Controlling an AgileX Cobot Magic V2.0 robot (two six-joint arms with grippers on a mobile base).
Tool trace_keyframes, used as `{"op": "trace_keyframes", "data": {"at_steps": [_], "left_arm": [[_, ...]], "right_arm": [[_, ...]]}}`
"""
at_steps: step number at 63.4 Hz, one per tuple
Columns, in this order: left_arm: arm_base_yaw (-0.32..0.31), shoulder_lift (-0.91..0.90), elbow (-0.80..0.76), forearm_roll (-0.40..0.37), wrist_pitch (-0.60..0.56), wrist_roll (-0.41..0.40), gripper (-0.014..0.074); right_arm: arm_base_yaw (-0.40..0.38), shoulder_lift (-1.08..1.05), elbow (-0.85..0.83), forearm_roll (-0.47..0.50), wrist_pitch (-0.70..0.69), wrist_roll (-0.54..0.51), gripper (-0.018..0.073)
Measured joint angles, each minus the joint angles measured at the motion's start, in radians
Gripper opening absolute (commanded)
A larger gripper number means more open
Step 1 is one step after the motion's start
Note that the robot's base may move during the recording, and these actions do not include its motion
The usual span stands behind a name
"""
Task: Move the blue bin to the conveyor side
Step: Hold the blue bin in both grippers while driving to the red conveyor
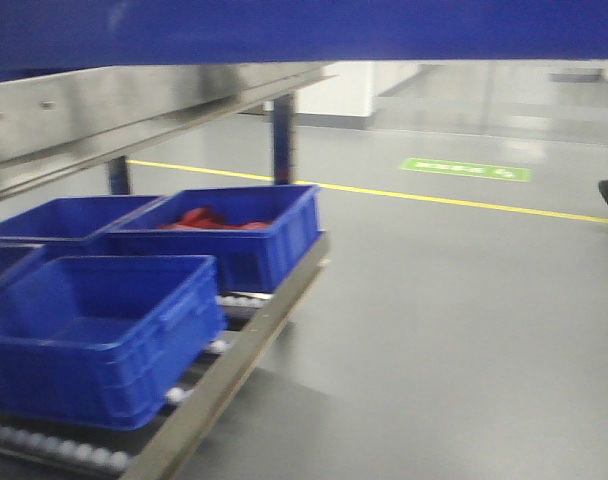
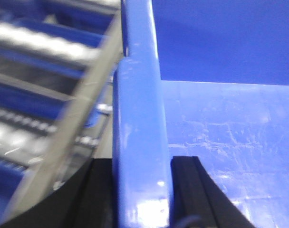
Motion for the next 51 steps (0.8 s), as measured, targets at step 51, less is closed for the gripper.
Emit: {"op": "trace_keyframes", "data": {"at_steps": [51], "left_arm": [[0.0, 0.0, 0.0, 0.0, -0.002, 0.0, -0.002]], "right_arm": [[0.0, -0.001, 0.0, 0.0, 0.002, 0.0, -0.0081]]}}
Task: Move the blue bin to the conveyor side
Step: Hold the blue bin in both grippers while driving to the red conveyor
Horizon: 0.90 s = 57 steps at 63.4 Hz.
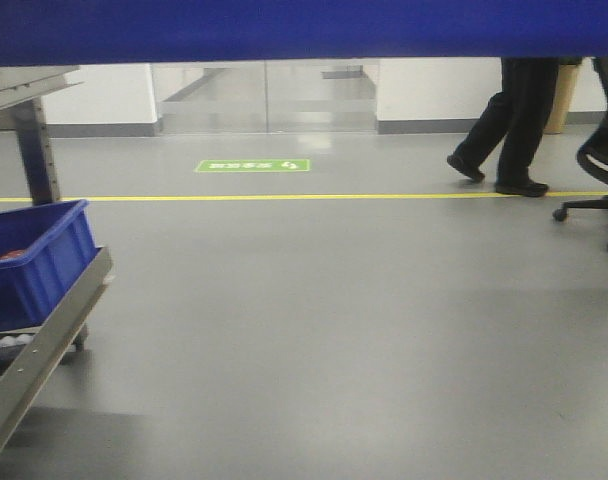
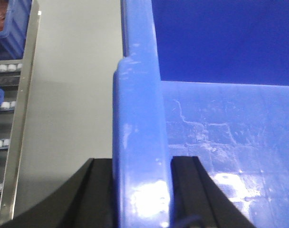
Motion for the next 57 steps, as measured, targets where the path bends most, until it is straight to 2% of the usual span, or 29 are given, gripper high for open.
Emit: {"op": "trace_keyframes", "data": {"at_steps": [57], "left_arm": [[0.0, 0.0, 0.0, 0.0, 0.0, 0.0, -0.002]], "right_arm": [[0.0, 0.0, 0.0, 0.0, 0.0, 0.0, -0.0081]]}}
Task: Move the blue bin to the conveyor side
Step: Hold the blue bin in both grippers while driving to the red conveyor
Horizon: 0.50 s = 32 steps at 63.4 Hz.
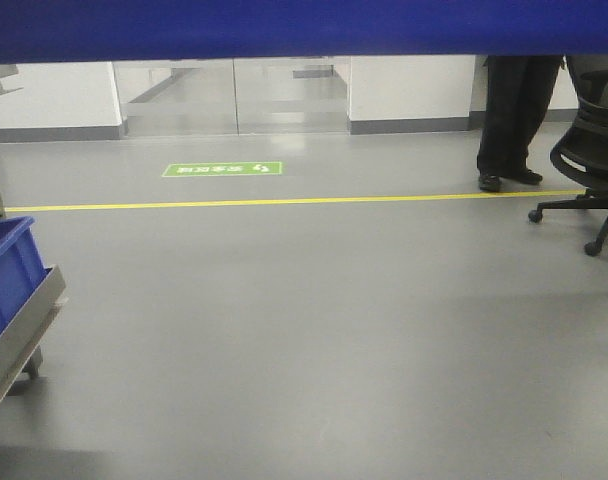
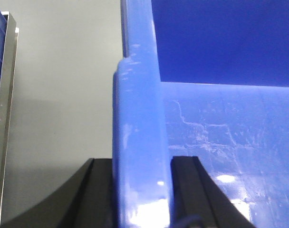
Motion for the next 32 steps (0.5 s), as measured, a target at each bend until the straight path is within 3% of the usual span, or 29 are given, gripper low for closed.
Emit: {"op": "trace_keyframes", "data": {"at_steps": [32], "left_arm": [[0.0, -0.004, 0.0, 0.0, 0.0, 0.0, -0.002]], "right_arm": [[0.0, 0.0, 0.0, 0.0, 0.0, 0.0, -0.0081]]}}
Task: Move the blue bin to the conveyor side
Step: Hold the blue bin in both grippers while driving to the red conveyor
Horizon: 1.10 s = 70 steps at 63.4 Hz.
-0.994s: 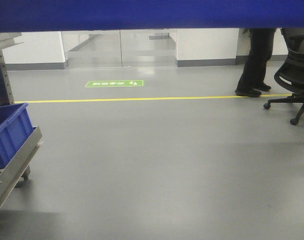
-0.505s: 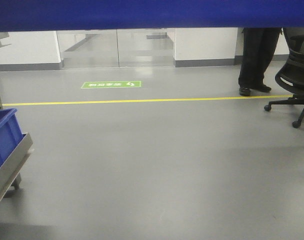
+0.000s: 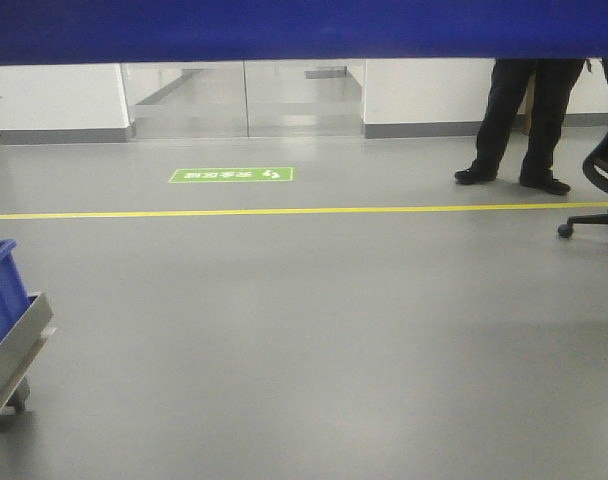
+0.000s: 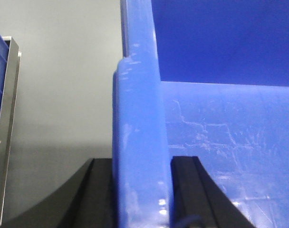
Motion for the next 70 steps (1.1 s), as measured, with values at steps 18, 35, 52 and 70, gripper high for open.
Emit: {"op": "trace_keyframes", "data": {"at_steps": [18, 35, 52, 70], "left_arm": [[0.0, 0.0, 0.0, 0.002, 0.0, 0.0, -0.002], [0.0, 0.0, 0.0, 0.002, -0.004, 0.0, -0.002], [0.0, 0.0, 0.0, 0.002, -0.006, 0.0, -0.002], [0.0, 0.0, 0.0, 0.002, -0.008, 0.0, -0.002]], "right_arm": [[0.0, 0.0, 0.0, 0.002, 0.0, 0.0, -0.0081], [0.0, 0.0, 0.0, 0.002, 0.0, 0.0, -0.0081], [0.0, 0.0, 0.0, 0.002, 0.0, 0.0, -0.0081], [0.0, 0.0, 0.0, 0.002, 0.0, 0.0, -0.0081]]}}
